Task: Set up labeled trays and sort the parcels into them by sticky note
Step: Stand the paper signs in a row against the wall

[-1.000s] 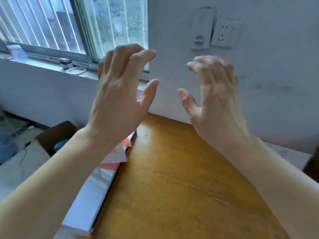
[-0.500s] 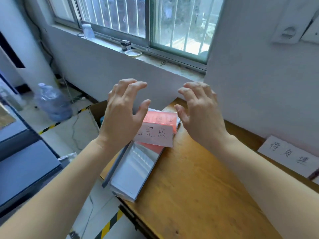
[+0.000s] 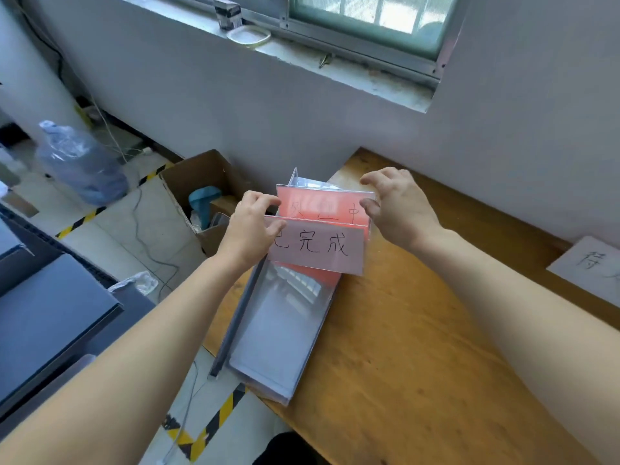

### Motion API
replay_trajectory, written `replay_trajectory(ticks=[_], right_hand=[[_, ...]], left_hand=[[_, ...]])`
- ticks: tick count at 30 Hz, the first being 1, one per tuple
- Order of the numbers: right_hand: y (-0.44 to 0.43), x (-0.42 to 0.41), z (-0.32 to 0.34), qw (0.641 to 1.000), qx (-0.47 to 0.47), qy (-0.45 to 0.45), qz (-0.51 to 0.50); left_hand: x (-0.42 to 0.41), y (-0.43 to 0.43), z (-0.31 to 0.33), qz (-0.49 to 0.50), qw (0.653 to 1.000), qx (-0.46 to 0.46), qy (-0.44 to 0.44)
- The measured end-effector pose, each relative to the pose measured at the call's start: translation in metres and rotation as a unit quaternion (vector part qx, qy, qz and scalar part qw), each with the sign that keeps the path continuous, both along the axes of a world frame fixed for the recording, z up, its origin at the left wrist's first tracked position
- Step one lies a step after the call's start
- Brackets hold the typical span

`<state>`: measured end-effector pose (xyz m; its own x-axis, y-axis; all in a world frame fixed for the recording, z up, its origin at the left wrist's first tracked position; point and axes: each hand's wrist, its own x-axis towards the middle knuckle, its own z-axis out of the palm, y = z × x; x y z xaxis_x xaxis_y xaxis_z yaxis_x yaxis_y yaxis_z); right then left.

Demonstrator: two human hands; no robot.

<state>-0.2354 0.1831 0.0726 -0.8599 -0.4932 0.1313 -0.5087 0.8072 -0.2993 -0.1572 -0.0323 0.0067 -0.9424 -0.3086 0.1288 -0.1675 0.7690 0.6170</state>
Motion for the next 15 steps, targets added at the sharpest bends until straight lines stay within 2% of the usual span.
replay_trajectory(ticks=[6,9,12,15], right_hand=[[-0.018,-0.039,-0.037,0.988,0.017,-0.112,-0.101],[-0.021,-0.050,-0.049,0.977,-0.003,-0.145,-0.154],[-0.023,-0.059,-0.057,0.961,-0.074,-0.177,-0.198],[-0.023,-0.066,-0.064,0.927,-0.180,-0.230,-0.236]], left_hand=[[-0.030,-0.024,-0.029,-0.009,0.994,0.031,-0.105],[-0.036,-0.029,-0.031,-0.020,0.990,0.061,-0.123],[-0.038,-0.029,-0.031,-0.015,0.989,0.088,-0.117],[-0.039,-0.027,-0.032,0.001,0.985,0.130,-0.116]])
